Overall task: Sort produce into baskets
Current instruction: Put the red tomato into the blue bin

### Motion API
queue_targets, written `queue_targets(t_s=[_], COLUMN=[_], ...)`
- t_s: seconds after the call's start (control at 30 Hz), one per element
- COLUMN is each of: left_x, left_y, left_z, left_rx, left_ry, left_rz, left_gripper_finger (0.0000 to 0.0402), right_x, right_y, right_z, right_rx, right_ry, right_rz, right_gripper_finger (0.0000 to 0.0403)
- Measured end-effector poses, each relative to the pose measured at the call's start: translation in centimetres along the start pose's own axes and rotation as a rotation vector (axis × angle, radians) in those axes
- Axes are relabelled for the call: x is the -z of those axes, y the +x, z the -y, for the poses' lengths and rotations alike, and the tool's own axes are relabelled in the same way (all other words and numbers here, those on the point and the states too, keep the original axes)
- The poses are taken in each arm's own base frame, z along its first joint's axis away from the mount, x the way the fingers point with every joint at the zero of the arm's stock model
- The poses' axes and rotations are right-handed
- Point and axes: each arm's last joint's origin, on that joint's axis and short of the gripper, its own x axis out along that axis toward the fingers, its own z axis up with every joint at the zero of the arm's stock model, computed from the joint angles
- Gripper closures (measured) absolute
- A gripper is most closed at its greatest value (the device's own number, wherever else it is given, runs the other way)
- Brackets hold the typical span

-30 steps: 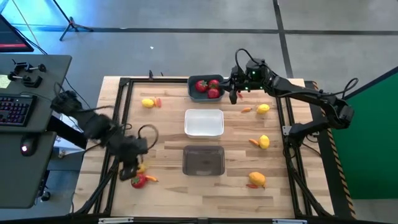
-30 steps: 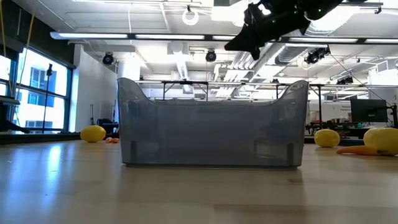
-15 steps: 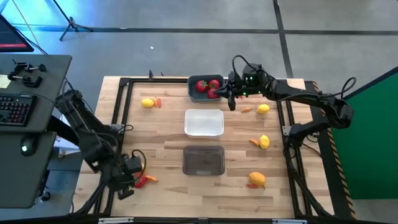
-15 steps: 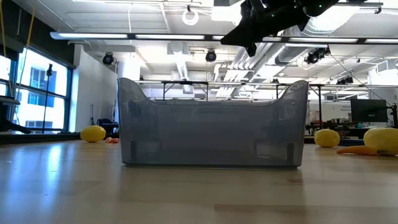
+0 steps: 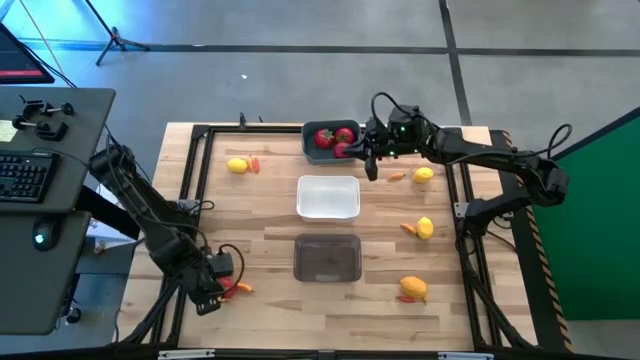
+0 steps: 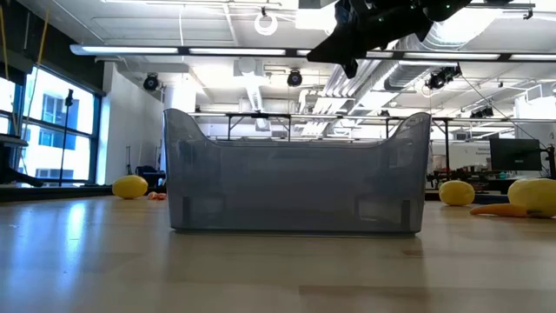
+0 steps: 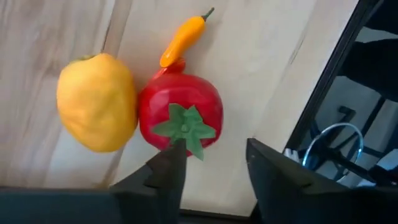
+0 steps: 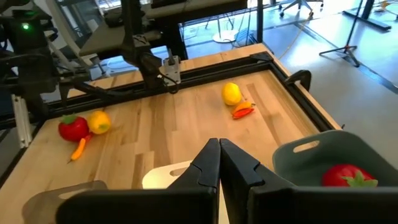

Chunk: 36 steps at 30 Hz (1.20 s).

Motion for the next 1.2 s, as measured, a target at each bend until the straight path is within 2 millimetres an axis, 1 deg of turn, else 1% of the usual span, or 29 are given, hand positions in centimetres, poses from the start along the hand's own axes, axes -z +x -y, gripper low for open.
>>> queue_targets(t_s=[0.07,0.17,0.47,0.73,0.8,0.87,0.93,1.07,1.13,1.2], left_x=[0.0,0.0,-0.4,-0.6,-0.6,-0.6,-0.6,-0.6,-0.6,-0.6], left_y=[0.4,1.0,2.8,3.3,3.4,3.6,3.6,3.6,3.6,3.5], left_z=[-0.3,-0.9,-2.2,-2.6,-2.6,-2.7,-2.7,-2.7,-2.6,-2.6], left_rx=[-0.012,-0.037,-0.018,-0.018,-0.010,-0.002,0.002,0.004,0.006,0.008], left_ry=[0.001,-0.041,-0.093,-0.109,-0.108,-0.099,-0.078,-0.037,-0.030,-0.027], left_rz=[-0.003,-0.011,-0.044,-0.041,-0.039,-0.037,-0.043,-0.043,-0.042,-0.042], left_gripper_finger=[0.0225,0.0217,0.0215,0.0220,0.0235,0.0260,0.0294,0.0378,0.0394,0.0392], right_x=[0.0,0.0,0.0,0.0,0.0,0.0,0.0,0.0,0.0,0.0], right_y=[0.0,0.0,0.0,0.0,0.0,0.0,0.0,0.0,0.0,0.0], right_z=[0.0,0.0,0.0,0.0,0.0,0.0,0.0,0.0,0.0,0.0], right_rx=[0.011,0.011,0.011,0.012,0.012,0.012,0.012,0.013,0.013,0.013], right_ry=[-0.001,0.000,-0.001,-0.001,0.000,0.000,-0.001,-0.001,-0.001,-0.001], right_rz=[0.001,0.001,0.001,0.001,0.001,0.001,0.001,0.001,0.001,0.001], right_gripper_finger=[0.0403,0.0403,0.0403,0.0403,0.0403,0.0403,0.0403,0.0403,0.0403,0.0403])
